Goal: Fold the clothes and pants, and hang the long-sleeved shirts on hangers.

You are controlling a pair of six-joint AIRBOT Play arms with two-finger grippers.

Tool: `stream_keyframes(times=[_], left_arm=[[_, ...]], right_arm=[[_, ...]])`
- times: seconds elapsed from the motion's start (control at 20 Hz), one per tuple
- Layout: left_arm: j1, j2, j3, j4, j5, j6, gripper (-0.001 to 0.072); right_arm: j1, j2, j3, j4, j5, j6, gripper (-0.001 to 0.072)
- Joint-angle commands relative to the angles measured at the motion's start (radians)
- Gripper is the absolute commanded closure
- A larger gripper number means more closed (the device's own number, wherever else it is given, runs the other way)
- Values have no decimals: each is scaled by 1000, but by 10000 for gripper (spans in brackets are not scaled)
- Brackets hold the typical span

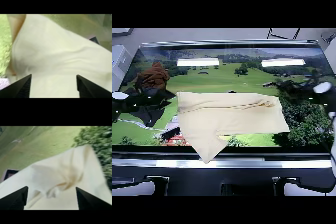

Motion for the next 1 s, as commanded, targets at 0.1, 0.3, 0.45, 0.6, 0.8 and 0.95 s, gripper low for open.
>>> stream_keyframes(times=[0.1,0.3,0.45,0.6,0.8,0.95], left_arm=[[140,41,-156,274,-371,-87,288],[75,85,-411,151,-248,0,107],[-8,82,-479,37,-144,33,131],[-99,77,-483,-28,-30,31,145],[-189,77,-482,-65,102,-50,424],[-191,79,-479,-64,52,14,676]], right_arm=[[-393,6,-26,-148,545,-127,166],[-421,6,-142,-158,570,-136,161],[-389,5,-156,-143,556,-140,158],[-371,5,-156,-118,533,-147,158],[-313,-3,-156,-117,499,-178,149],[-278,-56,-156,-114,489,-199,137]])
